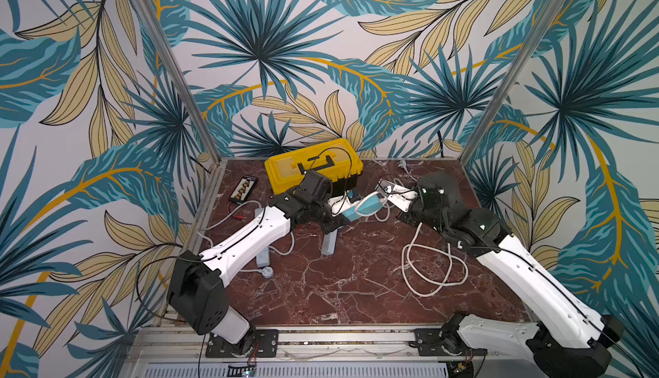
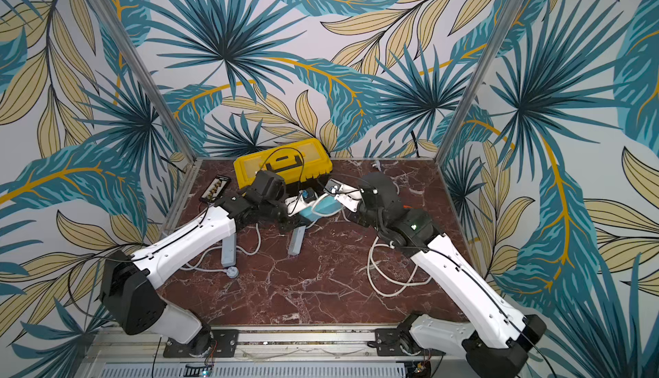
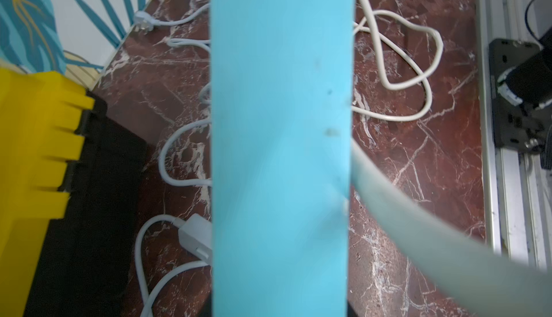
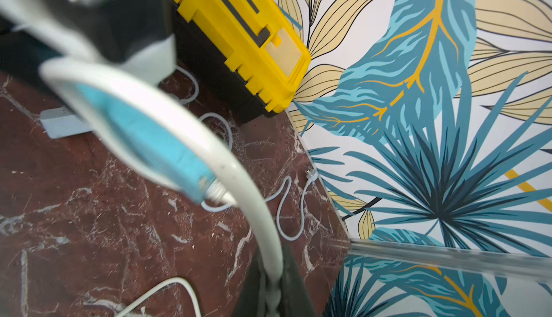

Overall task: Wrap the cord around the power strip
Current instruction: Wrap the power cord around the power strip.

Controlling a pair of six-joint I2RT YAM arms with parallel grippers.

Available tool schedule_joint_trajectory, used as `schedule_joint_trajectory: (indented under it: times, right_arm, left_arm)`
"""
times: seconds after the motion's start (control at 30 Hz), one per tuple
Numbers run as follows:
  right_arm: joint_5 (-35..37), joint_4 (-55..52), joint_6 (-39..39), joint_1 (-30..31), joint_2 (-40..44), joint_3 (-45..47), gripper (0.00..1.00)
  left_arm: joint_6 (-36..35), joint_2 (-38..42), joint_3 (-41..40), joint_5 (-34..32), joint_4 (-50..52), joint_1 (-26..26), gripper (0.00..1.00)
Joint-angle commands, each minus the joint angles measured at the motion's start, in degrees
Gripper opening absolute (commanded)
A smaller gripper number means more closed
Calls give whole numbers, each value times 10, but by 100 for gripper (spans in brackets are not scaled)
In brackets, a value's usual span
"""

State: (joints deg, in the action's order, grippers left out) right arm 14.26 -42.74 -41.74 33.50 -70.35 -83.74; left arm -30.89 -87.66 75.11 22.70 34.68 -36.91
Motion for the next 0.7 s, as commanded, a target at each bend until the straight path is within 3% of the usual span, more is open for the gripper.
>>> schedule_joint_trajectory:
  times: [0.0,0.13,0.23,0.27,0.33,0.43,0.67]
  right_arm:
    - [-120,-56,-3,-59,-51,-60,6]
    - [-246,-84,3,-104,-116,-89,10]
    - [-326,-44,42,-135,-146,-77,16]
    - [-354,-24,61,-142,-151,-68,20]
    - [-404,31,108,-156,-149,-40,41]
    - [-418,133,181,-172,-125,36,65]
    - [-395,354,330,-187,-50,224,94]
  left_arm:
    - [-61,35,-19,-18,-8,-21,0]
    - [-58,72,-21,12,-26,-33,0]
    - [-42,107,-26,40,-56,-34,0]
    - [-33,117,-29,50,-71,-34,0]
    - [-6,132,-37,61,-104,-34,0]
    - [40,145,-48,54,-149,-32,0]
    - [139,130,0,45,-144,-30,0]
